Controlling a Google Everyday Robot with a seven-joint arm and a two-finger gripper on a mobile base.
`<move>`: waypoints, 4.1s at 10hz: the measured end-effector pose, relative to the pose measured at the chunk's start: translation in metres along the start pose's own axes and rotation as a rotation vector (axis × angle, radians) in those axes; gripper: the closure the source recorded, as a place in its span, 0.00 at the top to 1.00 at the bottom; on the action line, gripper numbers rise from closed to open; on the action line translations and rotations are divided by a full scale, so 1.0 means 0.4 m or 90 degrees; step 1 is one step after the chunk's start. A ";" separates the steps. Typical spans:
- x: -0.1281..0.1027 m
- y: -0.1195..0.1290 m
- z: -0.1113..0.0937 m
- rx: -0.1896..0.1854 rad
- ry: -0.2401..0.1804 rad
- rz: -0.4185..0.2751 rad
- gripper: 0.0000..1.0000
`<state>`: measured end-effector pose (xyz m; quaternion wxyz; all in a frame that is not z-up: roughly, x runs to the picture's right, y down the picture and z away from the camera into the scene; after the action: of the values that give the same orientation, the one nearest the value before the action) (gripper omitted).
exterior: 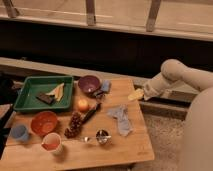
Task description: Place brush in purple bowl
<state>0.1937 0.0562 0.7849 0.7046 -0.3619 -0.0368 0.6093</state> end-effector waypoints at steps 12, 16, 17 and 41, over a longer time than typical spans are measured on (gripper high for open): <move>0.000 0.000 0.000 0.000 0.000 0.000 0.80; 0.000 -0.001 -0.001 0.000 0.000 0.001 0.80; 0.001 -0.001 -0.001 0.000 0.000 0.001 0.80; -0.217 0.249 0.338 0.082 -0.013 -0.053 0.80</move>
<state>0.0222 0.0418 0.8630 0.7508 -0.3076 -0.0196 0.5842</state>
